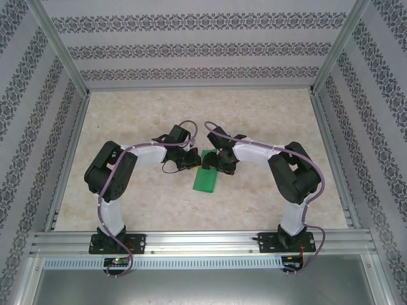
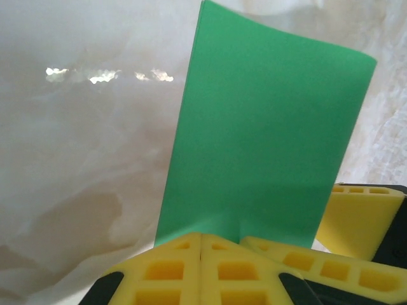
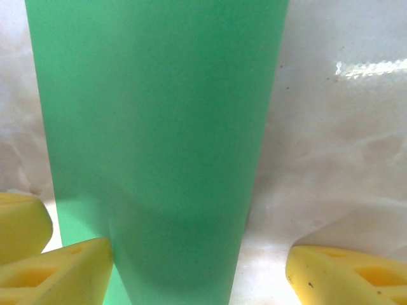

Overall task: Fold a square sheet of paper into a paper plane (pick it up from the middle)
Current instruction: Fold the square sheet of paper in half at the center of the table.

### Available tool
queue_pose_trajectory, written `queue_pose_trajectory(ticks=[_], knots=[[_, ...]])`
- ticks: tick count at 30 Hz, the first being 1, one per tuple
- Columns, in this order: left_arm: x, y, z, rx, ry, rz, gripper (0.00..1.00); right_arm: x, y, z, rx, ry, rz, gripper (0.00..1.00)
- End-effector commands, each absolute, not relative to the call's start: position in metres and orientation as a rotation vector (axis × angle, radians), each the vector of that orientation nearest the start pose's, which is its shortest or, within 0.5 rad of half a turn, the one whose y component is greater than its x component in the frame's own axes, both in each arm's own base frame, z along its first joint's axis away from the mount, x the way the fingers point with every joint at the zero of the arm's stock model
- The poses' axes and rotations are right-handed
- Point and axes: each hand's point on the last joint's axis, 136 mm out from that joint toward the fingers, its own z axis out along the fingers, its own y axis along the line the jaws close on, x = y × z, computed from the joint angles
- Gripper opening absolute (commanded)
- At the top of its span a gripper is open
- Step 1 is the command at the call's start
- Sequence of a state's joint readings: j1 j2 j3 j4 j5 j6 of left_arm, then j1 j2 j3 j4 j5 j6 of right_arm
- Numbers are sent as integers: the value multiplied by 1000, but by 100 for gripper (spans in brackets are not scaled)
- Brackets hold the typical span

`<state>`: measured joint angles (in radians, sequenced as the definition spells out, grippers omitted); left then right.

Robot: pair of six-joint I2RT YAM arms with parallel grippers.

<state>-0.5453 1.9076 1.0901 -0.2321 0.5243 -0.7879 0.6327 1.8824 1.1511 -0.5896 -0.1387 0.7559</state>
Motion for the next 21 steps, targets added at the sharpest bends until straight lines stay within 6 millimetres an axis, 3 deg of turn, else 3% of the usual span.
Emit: queue_pose_trajectory(ticks=[1,16,21], knots=[[326,-310,37,-100,2840,-1126,0,276,230,-55,131,3110,274,77],[316,-299,8,-142,2931,-971,0,276,231,-57,138,3109,281,77],[319,-291,10,-179,2909,-913,0,276,232,-58,130,3110,287,77]])
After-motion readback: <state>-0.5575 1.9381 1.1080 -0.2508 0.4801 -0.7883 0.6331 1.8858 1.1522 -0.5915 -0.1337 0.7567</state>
